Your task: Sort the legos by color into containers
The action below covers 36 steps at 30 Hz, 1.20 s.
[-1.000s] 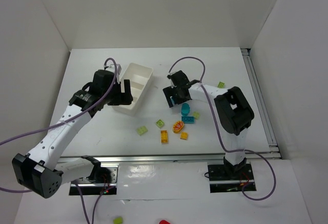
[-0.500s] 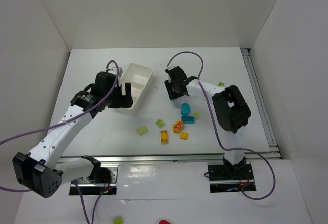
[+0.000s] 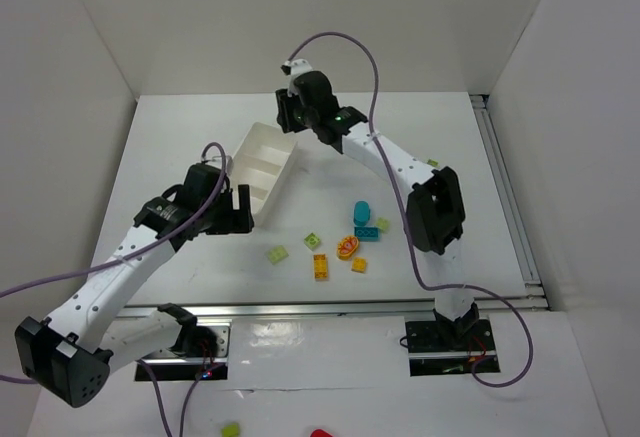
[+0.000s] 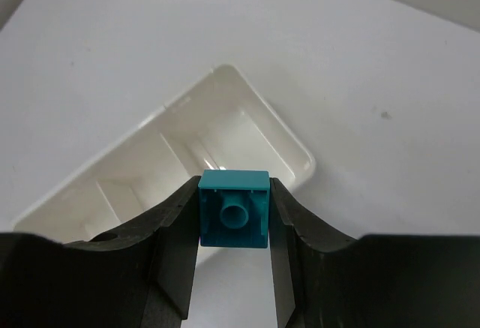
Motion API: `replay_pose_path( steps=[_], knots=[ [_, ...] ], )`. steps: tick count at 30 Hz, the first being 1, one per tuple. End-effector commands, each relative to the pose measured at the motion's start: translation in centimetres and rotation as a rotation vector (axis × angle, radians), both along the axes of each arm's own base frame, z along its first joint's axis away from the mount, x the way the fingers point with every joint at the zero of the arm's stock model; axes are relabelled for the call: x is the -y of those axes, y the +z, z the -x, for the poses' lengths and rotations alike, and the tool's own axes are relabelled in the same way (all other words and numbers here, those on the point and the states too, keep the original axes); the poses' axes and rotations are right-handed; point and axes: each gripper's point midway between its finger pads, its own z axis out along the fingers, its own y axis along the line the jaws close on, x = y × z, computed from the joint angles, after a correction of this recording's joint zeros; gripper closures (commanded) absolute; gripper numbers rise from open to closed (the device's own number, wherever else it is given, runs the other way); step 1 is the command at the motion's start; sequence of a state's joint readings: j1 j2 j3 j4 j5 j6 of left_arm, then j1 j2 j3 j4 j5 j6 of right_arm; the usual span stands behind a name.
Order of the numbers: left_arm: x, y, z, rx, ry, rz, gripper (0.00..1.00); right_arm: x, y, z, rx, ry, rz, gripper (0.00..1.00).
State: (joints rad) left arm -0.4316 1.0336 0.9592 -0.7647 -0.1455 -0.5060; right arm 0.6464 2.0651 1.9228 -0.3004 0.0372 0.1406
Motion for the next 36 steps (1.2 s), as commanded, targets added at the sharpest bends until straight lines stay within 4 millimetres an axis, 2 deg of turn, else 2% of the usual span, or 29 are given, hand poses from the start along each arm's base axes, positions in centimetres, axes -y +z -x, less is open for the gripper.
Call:
replay_pose_path(
  steps=[1, 2, 3, 4, 5, 6, 7, 9, 10, 11, 13, 14, 15, 17, 18, 19, 20, 21, 22, 24, 25, 26, 27, 28, 29, 31, 32, 34, 36],
  knots=[
    [0.4, 0.8, 0.8, 0.013, 0.011, 0.037, 0.07, -3.9, -1.0, -0.8, 0.006, 0.056, -0.001, 0.67],
    [1.0, 0.8, 1.1, 0.004, -0.003, 0.057, 0.07, -4.4, -1.0, -1.3, 0.013, 0.056, -0.006, 0.67],
    [1.0, 0.8, 1.1, 0.004, -0.003, 0.057, 0.07, -4.8, -2.5, -1.8, 0.001, 0.056, 0.003, 0.67],
    [1.3, 0.9, 1.2, -0.003, -0.017, 0.072, 0.09, -5.8, -1.6, -2.0, 0.023, 0.066, -0.014, 0.67],
    [1.6, 0.7, 1.6, -0.016, -0.033, 0.076, 0.09, -6.0, -1.8, -2.4, 0.025, 0.066, -0.016, 0.66],
    [1.6, 0.6, 1.8, -0.027, -0.025, 0.078, 0.09, -6.2, -3.3, -2.8, 0.010, 0.057, 0.001, 0.64],
    [1.8, 0.7, 1.9, -0.033, -0.022, 0.093, 0.09, -6.6, -2.5, -3.2, 0.029, 0.057, -0.014, 0.61],
    [2.0, 0.5, 1.9, -0.049, -0.012, 0.108, 0.09, -7.1, -2.9, -3.6, 0.030, 0.066, -0.020, 0.56],
    [2.2, 0.5, 2.0, -0.054, -0.018, 0.116, 0.09, -7.2, -2.0, -3.7, 0.041, 0.066, -0.028, 0.51],
    [2.4, 0.5, 2.2, -0.057, -0.017, 0.123, 0.09, -7.2, -2.0, -3.7, 0.041, 0.066, -0.028, 0.40],
    [2.5, 0.5, 2.2, -0.057, -0.017, 0.123, 0.10, -7.0, -0.8, -3.5, 0.056, 0.066, -0.039, 0.34],
    [2.8, 0.7, 2.0, -0.046, -0.028, 0.129, 0.10, -6.9, -0.6, -3.4, 0.056, 0.066, -0.039, 0.32],
    [2.9, 0.2, 1.9, -0.066, -0.027, 0.119, 0.10, -6.6, 1.0, -3.1, 0.072, 0.065, -0.052, 0.32],
    [3.6, 0.2, 1.4, -0.063, -0.051, 0.123, 0.10, -5.1, 2.0, -3.4, 0.072, 0.048, -0.071, 0.32],
    [4.0, 0.2, 1.3, -0.068, -0.062, 0.120, 0.10, -4.4, 4.6, -2.7, 0.105, 0.039, -0.091, 0.32],
    [4.2, 0.1, 0.8, -0.068, -0.070, 0.113, 0.10, -3.1, 3.4, -2.5, 0.083, 0.017, -0.068, 0.32],
    [4.9, -0.2, 0.8, -0.079, -0.090, 0.115, 0.11, -1.8, 3.9, -2.4, 0.087, -0.005, -0.065, 0.32],
    [5.6, 0.0, 0.6, -0.070, -0.121, 0.111, 0.11, 0.3, 7.3, -1.5, 0.134, -0.040, -0.088, 0.32],
    [6.0, -0.2, 0.6, -0.076, -0.144, 0.098, 0.11, 1.9, 4.9, -0.9, 0.090, -0.067, -0.063, 0.32],
    [7.3, -1.4, 0.6, -0.114, -0.194, 0.067, 0.11, 6.5, 5.3, -0.6, 0.079, -0.163, -0.082, 0.28],
    [7.8, -1.6, 0.3, -0.108, -0.213, 0.050, 0.11, 9.0, 8.5, 0.9, 0.120, -0.192, -0.127, 0.24],
    [8.3, -1.9, 0.2, -0.117, -0.222, 0.035, 0.11, 11.2, 5.6, 1.7, 0.070, -0.235, -0.095, 0.19],
    [8.7, -3.3, 0.1, -0.149, -0.220, 0.008, 0.11, 14.3, 5.4, 1.7, 0.066, -0.302, -0.093, 0.15],
    [9.2, -3.6, 0.0, -0.157, -0.204, 0.001, 0.11, 16.2, 7.1, 3.1, 0.084, -0.329, -0.118, 0.10],
    [9.6, -3.9, -0.1, -0.161, -0.186, 0.001, 0.11, 18.9, 4.4, 3.8, 0.029, -0.381, -0.073, 0.08],
    [10.2, -5.1, -0.2, -0.158, -0.165, -0.001, 0.10, 21.1, 4.3, 5.4, 0.012, -0.413, -0.076, 0.04],
    [10.8, -5.4, -0.6, -0.142, -0.164, -0.003, 0.08, 22.0, 2.5, 6.3, -0.034, -0.420, -0.052, 0.04],
    [10.2, -7.4, -0.7, -0.168, -0.135, -0.070, 0.07, 23.2, 2.1, 7.3, -0.054, -0.441, -0.055, 0.04],
    [10.4, -8.4, -1.4, -0.164, -0.147, -0.093, 0.07, 23.5, 0.8, 8.2, -0.089, -0.447, -0.044, 0.04]
  ],
)
